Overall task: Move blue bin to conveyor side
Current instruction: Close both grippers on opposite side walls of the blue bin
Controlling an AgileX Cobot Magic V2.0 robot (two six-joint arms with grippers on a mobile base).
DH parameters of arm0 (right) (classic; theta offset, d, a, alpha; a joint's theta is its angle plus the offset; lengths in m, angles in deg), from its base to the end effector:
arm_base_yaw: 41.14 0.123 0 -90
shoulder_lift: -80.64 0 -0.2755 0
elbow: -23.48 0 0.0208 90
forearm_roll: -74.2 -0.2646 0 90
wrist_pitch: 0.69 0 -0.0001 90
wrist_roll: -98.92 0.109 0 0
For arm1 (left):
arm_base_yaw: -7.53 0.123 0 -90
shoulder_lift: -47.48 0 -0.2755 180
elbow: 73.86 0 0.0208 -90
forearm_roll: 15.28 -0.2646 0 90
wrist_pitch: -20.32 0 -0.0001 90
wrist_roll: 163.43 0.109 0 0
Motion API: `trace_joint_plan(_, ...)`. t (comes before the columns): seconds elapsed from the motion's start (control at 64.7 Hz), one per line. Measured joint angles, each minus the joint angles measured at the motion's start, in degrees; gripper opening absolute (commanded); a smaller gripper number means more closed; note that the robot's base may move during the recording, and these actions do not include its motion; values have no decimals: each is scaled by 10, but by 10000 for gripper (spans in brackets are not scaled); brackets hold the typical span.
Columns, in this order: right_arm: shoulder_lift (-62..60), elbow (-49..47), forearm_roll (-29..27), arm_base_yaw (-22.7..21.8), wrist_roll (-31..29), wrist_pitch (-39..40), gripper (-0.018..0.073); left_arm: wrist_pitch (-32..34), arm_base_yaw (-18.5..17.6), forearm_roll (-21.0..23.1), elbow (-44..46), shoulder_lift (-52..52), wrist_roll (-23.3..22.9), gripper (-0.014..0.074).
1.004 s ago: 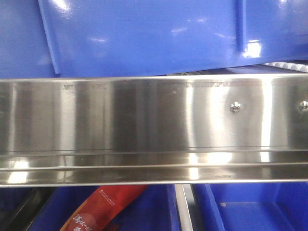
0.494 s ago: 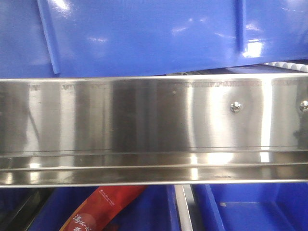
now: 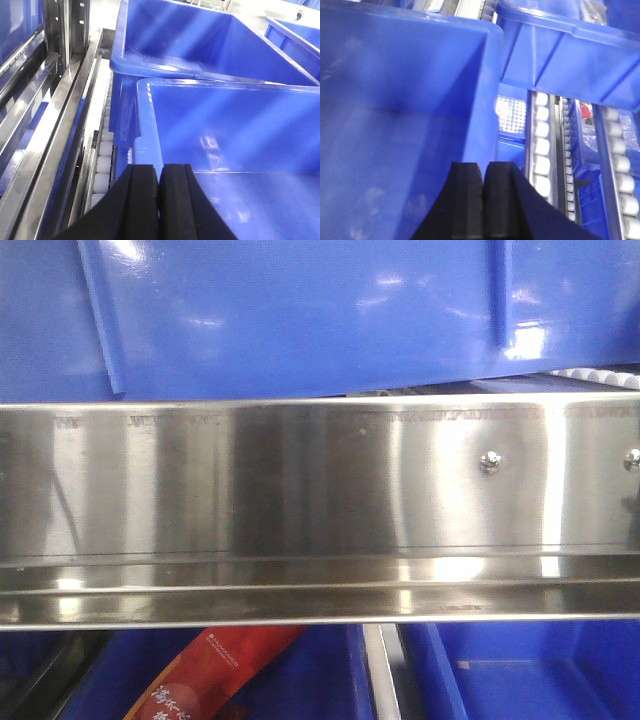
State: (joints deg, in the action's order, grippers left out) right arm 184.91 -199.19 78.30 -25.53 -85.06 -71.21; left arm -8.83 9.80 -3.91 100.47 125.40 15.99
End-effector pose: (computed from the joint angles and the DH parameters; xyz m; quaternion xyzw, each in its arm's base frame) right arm 0.3597 0.0929 0.4612 -0.1526 0.9005 0.0056 0.4070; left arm 0.3035 0.0015 0.4014 -0.0659 0.8272 -0.0800 0.5523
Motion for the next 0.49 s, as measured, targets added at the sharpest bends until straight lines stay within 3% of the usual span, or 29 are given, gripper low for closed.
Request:
trace_joint_plan(0.062,6,-1,8,0,0,-1,-35,0,0,0,0,0,0,-27)
trace_joint_plan(0.108,9,-2,17,0,2,-1,38,1,0,0,0,0,0,-27)
trace_joint_plan(0.232,19,-2,32,0,9,-2,338,2,0,0,0,0,0,-27)
trace_joint_plan(0.278,21,-2,34,0,10,-2,401,3,0,0,0,0,0,-24)
trace_joint_plan(0.371,26,-2,35,0,10,-2,422,3,0,0,0,0,0,57)
trace_joint_plan(0.494,32,-2,35,0,12,-2,422,4,0,0,0,0,0,262)
